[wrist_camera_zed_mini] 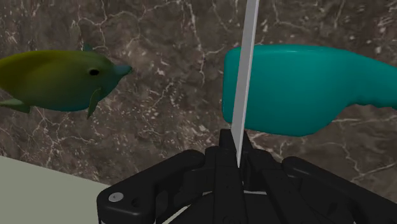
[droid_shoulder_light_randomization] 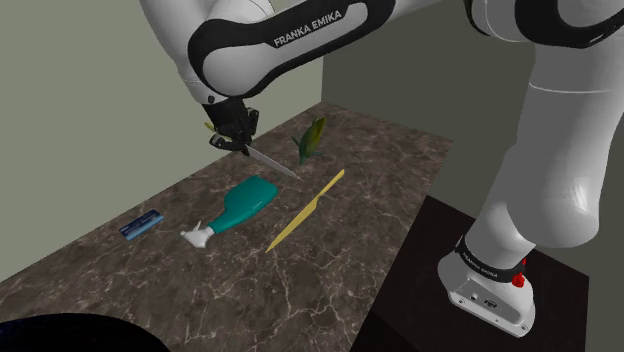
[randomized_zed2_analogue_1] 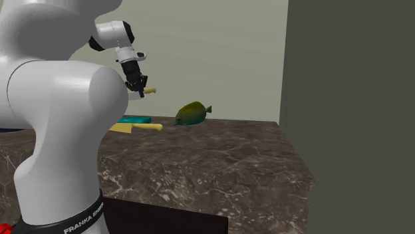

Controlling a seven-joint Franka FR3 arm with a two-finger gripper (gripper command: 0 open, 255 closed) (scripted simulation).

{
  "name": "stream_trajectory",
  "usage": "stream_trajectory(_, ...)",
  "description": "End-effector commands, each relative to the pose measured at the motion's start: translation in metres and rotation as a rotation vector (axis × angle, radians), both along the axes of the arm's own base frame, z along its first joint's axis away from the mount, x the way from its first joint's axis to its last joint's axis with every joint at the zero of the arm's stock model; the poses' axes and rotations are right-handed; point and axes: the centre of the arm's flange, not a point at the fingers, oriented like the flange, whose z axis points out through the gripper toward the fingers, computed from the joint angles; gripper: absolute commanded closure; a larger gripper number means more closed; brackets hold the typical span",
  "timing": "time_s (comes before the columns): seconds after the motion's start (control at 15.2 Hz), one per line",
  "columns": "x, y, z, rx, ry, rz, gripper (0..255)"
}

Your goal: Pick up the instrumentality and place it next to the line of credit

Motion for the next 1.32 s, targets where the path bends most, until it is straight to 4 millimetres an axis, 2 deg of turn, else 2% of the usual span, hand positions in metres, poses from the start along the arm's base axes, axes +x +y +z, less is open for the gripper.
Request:
stream_trajectory(0.0, -0.005, 0.026, 0.0, 0.0, 0.0, -0.002, 255)
stream_trajectory(0.53, -0.025, 0.132, 0.0, 0.0, 0.0, -0.002, 255)
stream_trajectory(1.25, -0.025, 0.132, -0.058, 0.0, 0.0, -0.002, 255)
